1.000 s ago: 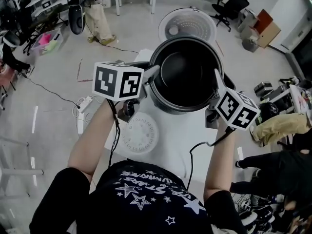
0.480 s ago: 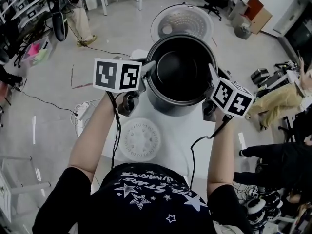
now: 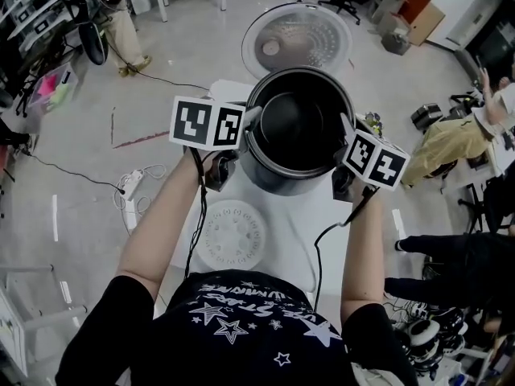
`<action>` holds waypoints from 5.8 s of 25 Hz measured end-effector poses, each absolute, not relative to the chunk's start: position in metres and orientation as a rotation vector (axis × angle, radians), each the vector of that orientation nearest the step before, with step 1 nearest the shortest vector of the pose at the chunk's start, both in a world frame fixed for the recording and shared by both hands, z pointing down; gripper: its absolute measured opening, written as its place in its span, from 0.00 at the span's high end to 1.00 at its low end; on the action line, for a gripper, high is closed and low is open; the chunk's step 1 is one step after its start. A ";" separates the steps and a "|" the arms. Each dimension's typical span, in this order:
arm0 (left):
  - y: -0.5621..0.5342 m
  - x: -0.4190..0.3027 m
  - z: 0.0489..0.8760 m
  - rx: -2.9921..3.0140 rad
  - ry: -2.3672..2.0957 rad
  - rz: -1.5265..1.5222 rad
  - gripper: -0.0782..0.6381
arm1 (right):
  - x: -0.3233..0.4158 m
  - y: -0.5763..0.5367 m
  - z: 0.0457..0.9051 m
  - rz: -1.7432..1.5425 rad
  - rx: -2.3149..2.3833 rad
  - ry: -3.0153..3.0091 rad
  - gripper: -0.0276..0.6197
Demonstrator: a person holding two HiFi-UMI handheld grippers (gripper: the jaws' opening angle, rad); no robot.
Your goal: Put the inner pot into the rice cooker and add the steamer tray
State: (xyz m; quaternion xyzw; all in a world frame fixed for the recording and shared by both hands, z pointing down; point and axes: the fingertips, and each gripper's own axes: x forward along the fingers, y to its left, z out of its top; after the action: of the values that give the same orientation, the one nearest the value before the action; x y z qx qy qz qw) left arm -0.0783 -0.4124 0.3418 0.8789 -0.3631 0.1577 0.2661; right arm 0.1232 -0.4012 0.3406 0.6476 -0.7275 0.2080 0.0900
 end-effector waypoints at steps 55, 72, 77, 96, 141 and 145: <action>-0.466 -0.047 0.421 2.576 -1.059 0.927 0.45 | 0.115 -0.436 0.424 0.507 1.514 -2.001 0.50; -0.374 -0.116 0.378 2.529 -1.385 0.830 0.46 | 0.078 -0.357 0.362 0.354 1.506 -2.288 0.48; -0.323 -0.131 0.390 2.455 -1.462 0.793 0.52 | 0.062 -0.317 0.364 0.356 1.447 -2.360 0.49; -0.140 -0.221 0.452 2.028 -1.752 0.686 0.71 | -0.011 -0.191 0.459 0.584 1.023 -2.447 0.51; -0.221 -0.285 0.617 2.226 -0.932 0.893 0.88 | -0.041 -0.169 0.627 1.126 1.576 -1.765 0.86; -0.236 -0.272 0.613 2.272 -0.885 0.889 0.88 | -0.036 -0.168 0.619 1.106 1.620 -1.759 0.86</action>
State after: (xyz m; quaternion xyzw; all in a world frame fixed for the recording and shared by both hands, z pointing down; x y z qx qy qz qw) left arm -0.2724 -0.2357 0.6126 0.8430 -0.3284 0.3299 0.2697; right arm -0.0362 -0.1684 0.6188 0.5952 -0.6463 0.4063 0.2508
